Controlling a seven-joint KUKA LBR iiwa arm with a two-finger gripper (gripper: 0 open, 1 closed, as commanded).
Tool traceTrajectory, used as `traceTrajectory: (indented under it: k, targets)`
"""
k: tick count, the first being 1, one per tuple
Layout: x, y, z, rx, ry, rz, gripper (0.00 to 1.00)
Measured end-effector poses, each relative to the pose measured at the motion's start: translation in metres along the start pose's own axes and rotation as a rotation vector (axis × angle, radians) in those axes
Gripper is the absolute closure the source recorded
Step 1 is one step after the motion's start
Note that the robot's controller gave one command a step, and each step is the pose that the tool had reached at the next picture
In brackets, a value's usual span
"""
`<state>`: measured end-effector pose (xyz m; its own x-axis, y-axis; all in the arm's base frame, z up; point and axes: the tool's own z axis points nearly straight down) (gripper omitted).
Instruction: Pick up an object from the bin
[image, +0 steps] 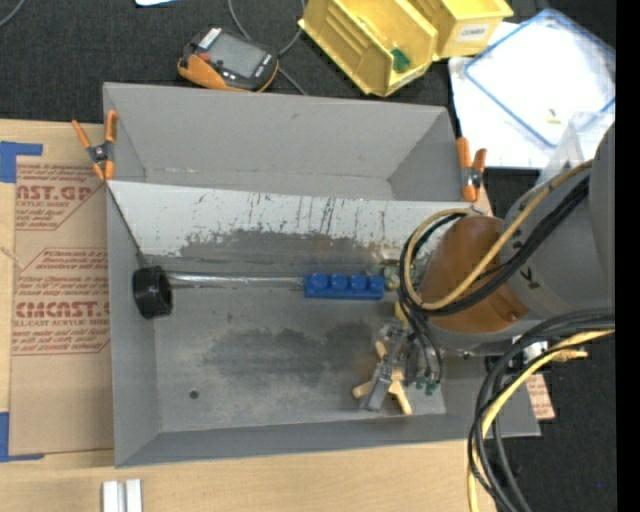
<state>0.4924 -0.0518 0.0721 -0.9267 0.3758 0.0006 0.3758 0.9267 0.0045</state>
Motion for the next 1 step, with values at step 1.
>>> traceTrajectory:
  k: [1]
  targets:
    - [0.0000,0.0000,0.0000,0.000,0.000,0.000,1.00]
